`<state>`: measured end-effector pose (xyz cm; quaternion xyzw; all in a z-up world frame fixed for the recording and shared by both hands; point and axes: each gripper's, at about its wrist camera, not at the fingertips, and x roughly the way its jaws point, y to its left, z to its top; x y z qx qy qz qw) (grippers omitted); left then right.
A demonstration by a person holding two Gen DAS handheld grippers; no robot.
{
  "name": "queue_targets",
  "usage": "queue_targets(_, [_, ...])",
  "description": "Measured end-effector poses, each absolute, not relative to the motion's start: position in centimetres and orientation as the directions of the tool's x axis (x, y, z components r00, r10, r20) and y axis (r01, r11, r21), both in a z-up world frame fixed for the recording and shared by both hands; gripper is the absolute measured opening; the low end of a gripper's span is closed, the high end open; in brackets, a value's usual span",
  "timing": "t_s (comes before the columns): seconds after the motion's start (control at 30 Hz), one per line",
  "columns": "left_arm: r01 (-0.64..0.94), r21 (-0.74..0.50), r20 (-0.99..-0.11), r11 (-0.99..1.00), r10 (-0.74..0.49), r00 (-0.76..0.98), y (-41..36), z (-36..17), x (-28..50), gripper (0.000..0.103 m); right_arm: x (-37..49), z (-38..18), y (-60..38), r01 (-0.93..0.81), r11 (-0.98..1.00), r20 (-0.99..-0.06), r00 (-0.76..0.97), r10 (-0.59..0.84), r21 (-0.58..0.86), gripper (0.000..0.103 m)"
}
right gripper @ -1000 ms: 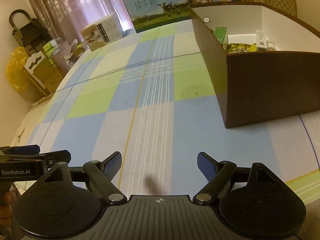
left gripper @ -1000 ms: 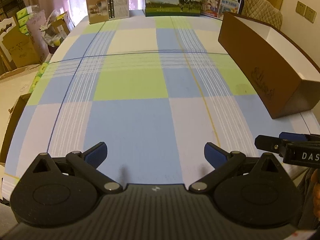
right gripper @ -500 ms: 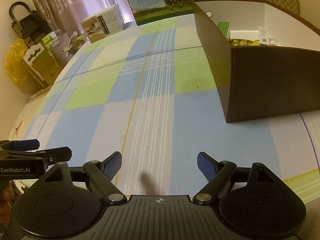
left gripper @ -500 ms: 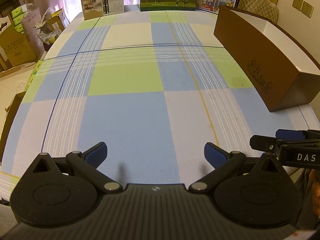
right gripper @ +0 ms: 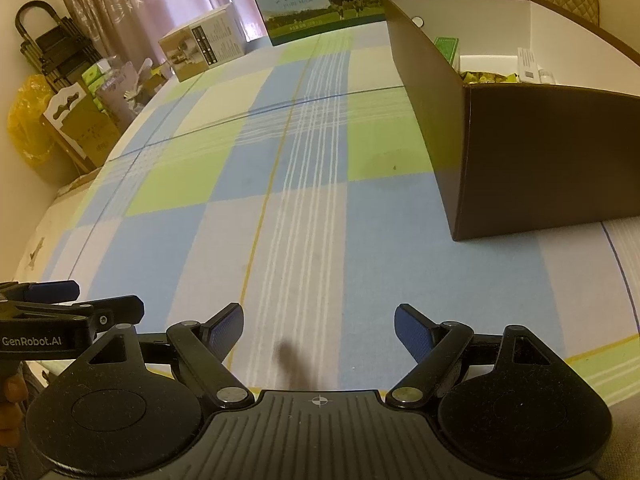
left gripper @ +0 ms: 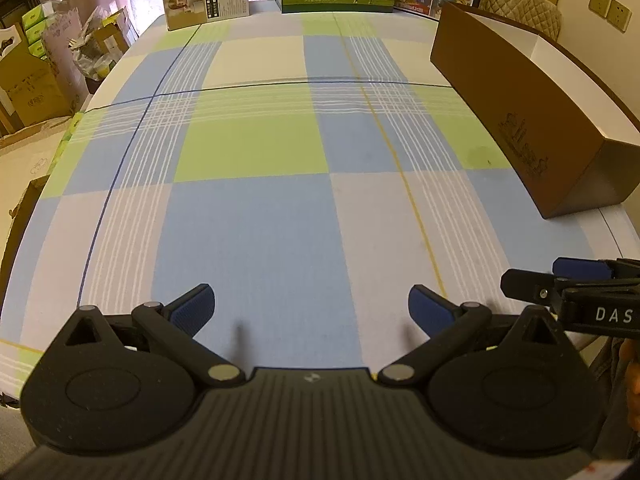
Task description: Organize objects
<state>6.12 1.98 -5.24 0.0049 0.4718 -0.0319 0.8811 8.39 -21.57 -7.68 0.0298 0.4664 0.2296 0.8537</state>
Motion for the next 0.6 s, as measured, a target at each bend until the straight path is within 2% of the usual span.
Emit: queue_targets(0.6, [0.059,-0.023,-0.837,0.998,-0.051,0.544,1.89,-5.56,6.16,0.102,8.38,-7.68,-21.61,-0.360,0.895,-0.785,0.457,0.417,0.265,0.080])
